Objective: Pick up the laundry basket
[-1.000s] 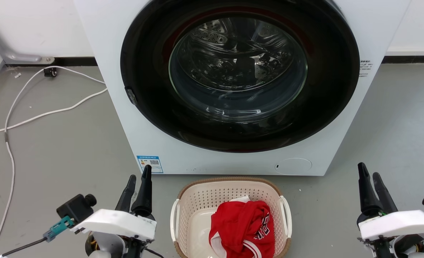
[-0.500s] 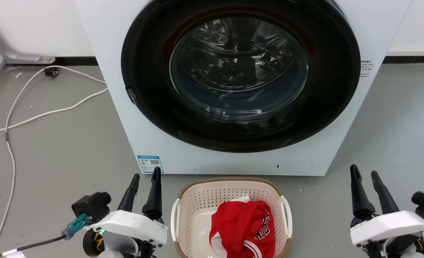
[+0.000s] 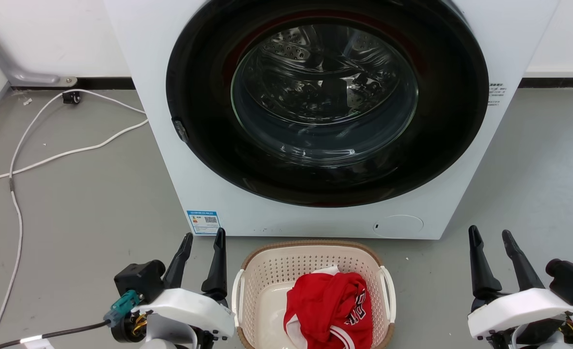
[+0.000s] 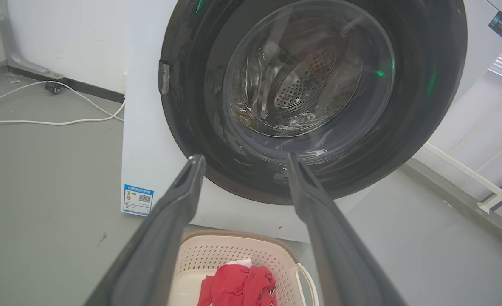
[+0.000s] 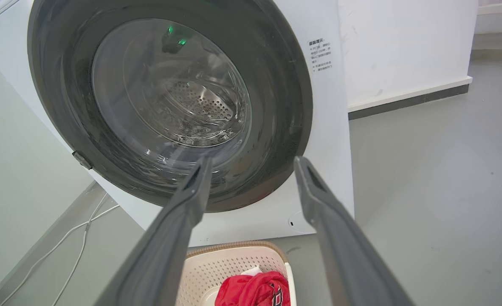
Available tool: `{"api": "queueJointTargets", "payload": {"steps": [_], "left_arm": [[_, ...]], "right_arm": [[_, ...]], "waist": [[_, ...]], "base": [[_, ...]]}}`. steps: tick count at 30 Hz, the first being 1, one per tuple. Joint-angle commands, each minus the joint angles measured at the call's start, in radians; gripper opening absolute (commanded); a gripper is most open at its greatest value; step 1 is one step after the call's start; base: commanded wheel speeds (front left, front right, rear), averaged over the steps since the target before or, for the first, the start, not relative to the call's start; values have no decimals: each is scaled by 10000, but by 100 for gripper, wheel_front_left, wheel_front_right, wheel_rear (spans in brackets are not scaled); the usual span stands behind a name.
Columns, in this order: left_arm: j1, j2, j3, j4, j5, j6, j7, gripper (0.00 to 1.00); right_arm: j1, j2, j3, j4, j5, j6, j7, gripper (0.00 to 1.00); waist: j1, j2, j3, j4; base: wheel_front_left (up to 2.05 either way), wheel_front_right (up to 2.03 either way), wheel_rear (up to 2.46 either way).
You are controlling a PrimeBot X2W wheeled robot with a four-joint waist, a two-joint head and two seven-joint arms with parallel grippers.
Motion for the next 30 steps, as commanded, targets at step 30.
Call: {"api": "queueJointTargets", "payload": {"steps": [30], "left_arm": [[-161, 22, -448, 95, 2631, 290, -715, 100]], "right_arm": [[307, 39, 210, -331, -2554, 13, -322, 100]], "waist": [[0, 0, 11, -48]], "base": [[0, 0, 0]]}}
